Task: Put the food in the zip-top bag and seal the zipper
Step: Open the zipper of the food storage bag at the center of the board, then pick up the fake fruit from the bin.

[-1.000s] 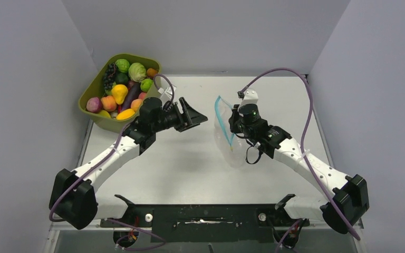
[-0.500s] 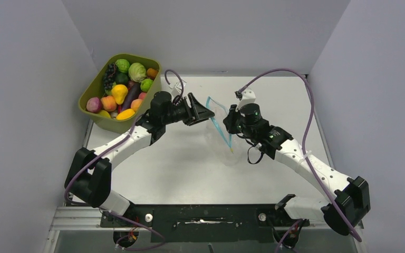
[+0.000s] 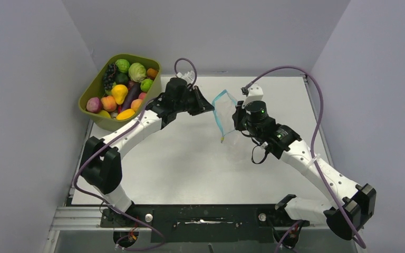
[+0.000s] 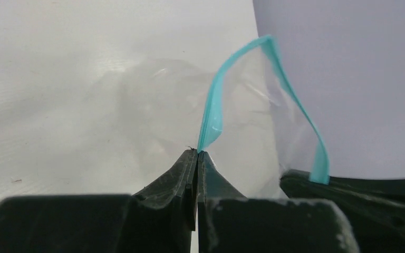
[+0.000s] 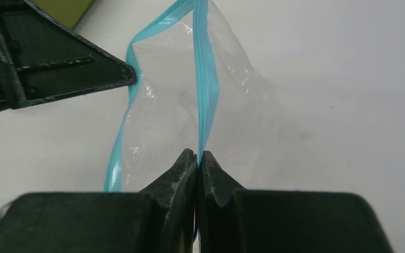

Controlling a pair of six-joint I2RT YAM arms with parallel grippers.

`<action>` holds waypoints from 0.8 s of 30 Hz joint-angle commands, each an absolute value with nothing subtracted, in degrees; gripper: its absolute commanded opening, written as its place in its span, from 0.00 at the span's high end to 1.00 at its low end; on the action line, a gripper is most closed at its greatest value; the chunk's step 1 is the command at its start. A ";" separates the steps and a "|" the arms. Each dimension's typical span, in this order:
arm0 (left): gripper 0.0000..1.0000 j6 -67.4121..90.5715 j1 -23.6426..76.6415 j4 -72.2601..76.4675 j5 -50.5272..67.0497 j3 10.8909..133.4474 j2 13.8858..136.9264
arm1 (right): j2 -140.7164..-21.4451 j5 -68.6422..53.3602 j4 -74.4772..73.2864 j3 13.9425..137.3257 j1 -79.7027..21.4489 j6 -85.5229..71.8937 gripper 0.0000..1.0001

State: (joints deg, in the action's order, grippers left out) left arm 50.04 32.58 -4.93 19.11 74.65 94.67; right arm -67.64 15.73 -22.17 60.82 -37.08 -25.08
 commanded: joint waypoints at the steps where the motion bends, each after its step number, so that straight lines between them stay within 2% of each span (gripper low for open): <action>1: 1.00 42.92 35.63 -17.24 8.80 83.69 98.50 | -63.94 18.60 -22.19 64.91 -36.74 -22.15 1.00; 5: 1.00 40.50 36.43 -25.80 4.67 89.44 102.78 | -66.67 14.73 -19.68 64.04 -36.69 -23.21 1.00; 8: 1.00 39.42 35.23 -25.65 2.41 87.46 103.11 | -69.36 13.74 -15.58 61.27 -36.33 -23.07 1.00; 14: 0.99 48.58 28.85 -6.80 18.08 72.58 99.85 | -75.82 9.09 -11.56 59.37 -33.42 -25.55 1.00; 20: 0.64 46.05 25.04 -5.24 21.23 70.43 97.10 | -78.32 6.07 -7.74 57.56 -32.56 -28.39 1.00; 24: 0.50 43.09 23.41 -7.05 19.86 70.17 94.56 | -79.98 4.71 -7.07 58.37 -32.02 -29.88 1.00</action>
State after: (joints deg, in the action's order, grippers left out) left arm 46.19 24.53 -11.75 18.33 68.60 101.36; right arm -79.26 7.22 -12.49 57.23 -32.60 -27.55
